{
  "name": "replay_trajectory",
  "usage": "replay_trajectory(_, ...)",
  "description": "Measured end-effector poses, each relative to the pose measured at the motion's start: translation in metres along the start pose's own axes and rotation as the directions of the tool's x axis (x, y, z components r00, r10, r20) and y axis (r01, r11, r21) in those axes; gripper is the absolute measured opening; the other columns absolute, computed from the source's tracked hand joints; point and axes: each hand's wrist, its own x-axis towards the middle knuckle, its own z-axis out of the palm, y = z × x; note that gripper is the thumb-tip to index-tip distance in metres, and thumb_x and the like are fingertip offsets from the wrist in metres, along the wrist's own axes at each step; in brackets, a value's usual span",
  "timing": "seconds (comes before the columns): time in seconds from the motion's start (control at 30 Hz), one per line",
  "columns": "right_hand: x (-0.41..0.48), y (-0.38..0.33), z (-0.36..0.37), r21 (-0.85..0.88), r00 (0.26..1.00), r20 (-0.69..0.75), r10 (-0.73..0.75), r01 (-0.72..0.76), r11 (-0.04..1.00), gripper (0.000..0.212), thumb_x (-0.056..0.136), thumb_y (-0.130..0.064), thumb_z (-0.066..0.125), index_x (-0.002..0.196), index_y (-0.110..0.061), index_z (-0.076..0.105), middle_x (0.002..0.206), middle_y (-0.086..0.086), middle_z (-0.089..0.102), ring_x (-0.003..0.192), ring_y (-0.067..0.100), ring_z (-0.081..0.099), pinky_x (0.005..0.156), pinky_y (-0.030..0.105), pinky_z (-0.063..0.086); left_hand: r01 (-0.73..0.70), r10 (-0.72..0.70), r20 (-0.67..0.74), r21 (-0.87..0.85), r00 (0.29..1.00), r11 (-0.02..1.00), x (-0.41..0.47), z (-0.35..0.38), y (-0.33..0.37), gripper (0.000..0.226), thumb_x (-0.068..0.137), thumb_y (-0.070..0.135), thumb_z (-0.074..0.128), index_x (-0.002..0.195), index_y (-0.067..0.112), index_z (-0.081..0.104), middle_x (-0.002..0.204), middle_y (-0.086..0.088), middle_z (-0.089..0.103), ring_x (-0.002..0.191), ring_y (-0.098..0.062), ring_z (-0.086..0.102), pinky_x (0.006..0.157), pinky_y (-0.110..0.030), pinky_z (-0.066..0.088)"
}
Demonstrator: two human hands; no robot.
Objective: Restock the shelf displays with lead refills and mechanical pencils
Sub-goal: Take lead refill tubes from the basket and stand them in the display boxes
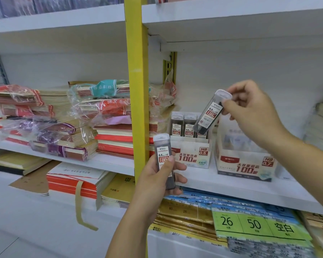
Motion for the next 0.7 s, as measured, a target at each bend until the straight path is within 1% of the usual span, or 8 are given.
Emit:
replay_trajectory(0.1,0.012,0.007,0.001,-0.240,0.987,0.091,-0.129,0.147,0.960,0.015,0.090,-0.018,0.063,0.094,-0.030,0.054,0.083,-0.012,0.063,0.071,-0.002,0.057,0.060,0.007,0.041,-0.010,0.010,-0.016,0.000,1.000,1.000,0.002,0.000,-0.001,0.034,0.085,0.049,0.059,0.116,0.035,0.063,0.097,-0.002,0.076,0.072,-0.015,0.071,0.057,-0.026,0.055)
replay_trajectory(0.13,0.015,0.010,0.003,-0.312,0.981,0.130,-0.145,0.179,0.933,0.014,0.091,-0.018,0.063,0.096,-0.028,0.054,0.084,-0.014,0.062,0.073,-0.001,0.058,0.059,0.008,0.041,-0.011,0.011,-0.020,-0.002,1.000,1.000,0.002,-0.001,-0.001,0.035,0.084,0.049,0.059,0.115,0.035,0.063,0.097,-0.002,0.076,0.072,-0.015,0.071,0.057,-0.026,0.055)
replay_trajectory(0.2,0.018,0.015,0.007,-0.413,0.970,0.193,-0.149,0.218,0.884,0.012,0.091,-0.020,0.061,0.099,-0.027,0.054,0.087,-0.014,0.062,0.077,0.004,0.059,0.063,0.018,0.046,-0.012,0.012,-0.027,0.003,1.000,1.000,0.003,-0.001,-0.001,0.037,0.083,0.050,0.059,0.116,0.034,0.063,0.097,-0.001,0.076,0.073,-0.015,0.072,0.058,-0.025,0.055)
replay_trajectory(0.3,0.023,0.021,0.012,-0.476,0.959,0.254,-0.125,0.237,0.847,0.013,0.089,-0.020,0.062,0.100,-0.024,0.056,0.089,-0.007,0.063,0.082,0.013,0.059,0.070,0.034,0.050,-0.014,0.015,-0.033,0.013,0.999,1.000,0.003,-0.001,-0.001,0.037,0.083,0.050,0.059,0.117,0.034,0.062,0.097,-0.001,0.076,0.074,-0.015,0.072,0.058,-0.025,0.055)
replay_trajectory(0.37,0.026,0.026,0.016,-0.501,0.952,0.296,-0.076,0.223,0.836,0.015,0.089,-0.019,0.063,0.100,-0.024,0.055,0.088,-0.005,0.063,0.084,0.014,0.059,0.074,0.037,0.050,-0.009,0.010,-0.036,0.019,0.999,1.000,0.003,-0.001,-0.001,0.033,0.086,0.047,0.058,0.117,0.034,0.062,0.097,0.000,0.076,0.074,-0.015,0.073,0.058,-0.025,0.055)
replay_trajectory(0.47,0.031,0.031,0.018,-0.494,0.949,0.315,-0.004,0.167,0.853,0.019,0.089,-0.017,0.064,0.103,-0.025,0.053,0.086,-0.004,0.063,0.084,0.014,0.058,0.075,0.039,0.050,-0.004,0.005,-0.036,0.031,0.999,0.999,0.003,-0.003,0.000,0.025,0.092,0.042,0.058,0.115,0.036,0.063,0.098,0.000,0.077,0.075,-0.015,0.073,0.058,-0.024,0.056)
replay_trajectory(0.53,0.033,0.035,0.019,-0.510,0.951,0.308,-0.020,0.182,0.840,0.017,0.089,-0.020,0.065,0.099,-0.028,0.055,0.086,-0.007,0.061,0.086,0.014,0.055,0.073,0.037,0.049,-0.003,0.005,-0.038,0.036,0.999,0.999,0.002,-0.004,0.000,0.024,0.088,0.045,0.060,0.111,0.038,0.064,0.098,0.000,0.077,0.075,-0.015,0.074,0.058,-0.024,0.055)
replay_trajectory(0.7,0.035,0.043,0.026,-0.647,0.952,0.283,-0.113,0.276,0.711,0.007,0.089,-0.032,0.065,0.095,-0.028,0.067,0.092,-0.007,0.051,0.097,0.013,0.039,0.076,0.032,0.038,-0.006,0.008,-0.042,0.047,0.999,0.999,0.001,-0.004,0.001,0.035,0.082,0.050,0.061,0.115,0.038,0.063,0.099,0.001,0.077,0.076,-0.016,0.074,0.057,-0.023,0.055)
